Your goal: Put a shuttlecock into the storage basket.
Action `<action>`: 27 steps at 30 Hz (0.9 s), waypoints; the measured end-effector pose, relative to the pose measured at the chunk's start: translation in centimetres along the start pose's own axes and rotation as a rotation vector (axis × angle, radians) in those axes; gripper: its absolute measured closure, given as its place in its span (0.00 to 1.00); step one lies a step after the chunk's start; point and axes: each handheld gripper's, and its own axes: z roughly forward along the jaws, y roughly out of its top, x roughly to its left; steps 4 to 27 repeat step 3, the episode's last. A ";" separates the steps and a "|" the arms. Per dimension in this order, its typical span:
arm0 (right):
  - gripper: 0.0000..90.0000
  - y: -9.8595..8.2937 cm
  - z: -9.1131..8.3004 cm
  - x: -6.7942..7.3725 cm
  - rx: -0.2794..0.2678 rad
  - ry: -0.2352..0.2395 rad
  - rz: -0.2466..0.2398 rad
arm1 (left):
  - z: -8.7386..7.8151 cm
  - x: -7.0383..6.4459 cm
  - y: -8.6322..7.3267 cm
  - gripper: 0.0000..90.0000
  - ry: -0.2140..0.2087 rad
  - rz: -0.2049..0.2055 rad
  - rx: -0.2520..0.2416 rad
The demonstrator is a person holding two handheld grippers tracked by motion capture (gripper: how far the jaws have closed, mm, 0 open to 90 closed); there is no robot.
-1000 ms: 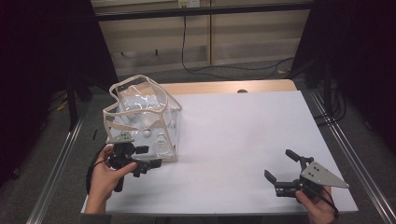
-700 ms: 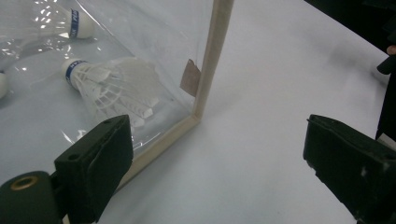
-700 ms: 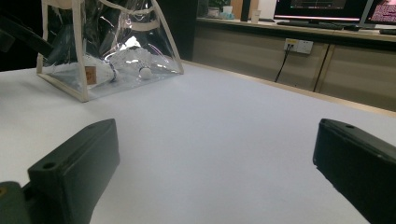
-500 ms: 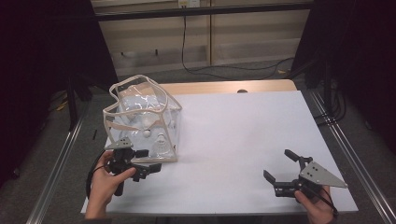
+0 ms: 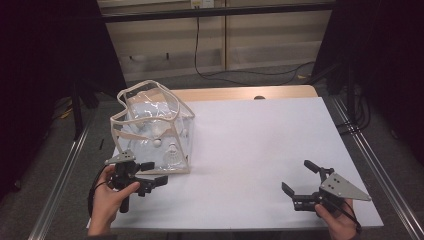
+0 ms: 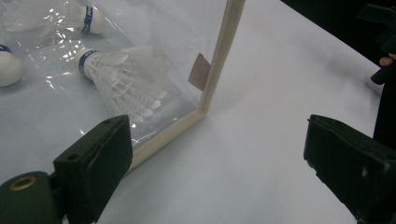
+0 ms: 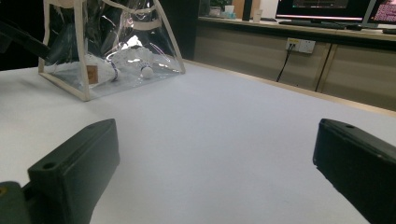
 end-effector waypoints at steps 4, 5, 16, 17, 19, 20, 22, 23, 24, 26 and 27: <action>0.01 0.0 0.0 0.0 0.003 0.001 0.004 | 0.0 0.0 0.0 0.09 0.000 -0.002 -0.011; 0.01 0.0 0.0 0.0 0.003 0.001 0.004 | 0.0 0.0 0.0 0.09 0.000 -0.002 -0.011; 0.01 0.0 0.0 0.0 0.003 0.001 0.004 | 0.0 0.0 0.0 0.09 0.000 -0.002 -0.011; 0.01 0.0 0.0 0.0 0.003 0.001 0.004 | 0.0 0.0 0.0 0.09 0.000 -0.002 -0.011; 0.01 0.0 0.0 0.0 0.003 0.001 0.004 | 0.0 0.0 0.0 0.09 0.000 -0.002 -0.011; 0.01 0.0 0.0 0.0 0.003 0.001 0.004 | 0.0 0.0 0.0 0.09 0.000 -0.002 -0.011; 0.01 0.0 0.0 0.0 0.003 0.001 0.004 | 0.0 0.0 0.0 0.09 0.000 -0.002 -0.011; 0.01 0.0 0.0 0.0 0.003 0.001 0.004 | 0.0 0.0 0.0 0.09 0.000 -0.002 -0.011; 0.01 0.0 0.0 0.0 0.003 0.001 0.004 | 0.0 0.0 0.0 0.09 0.000 -0.002 -0.011; 0.01 0.0 0.0 0.0 0.003 0.001 0.004 | 0.0 0.0 0.0 0.09 0.000 -0.002 -0.011; 0.01 0.0 0.0 0.0 0.003 0.001 0.004 | 0.0 0.0 0.0 0.09 0.000 -0.002 -0.011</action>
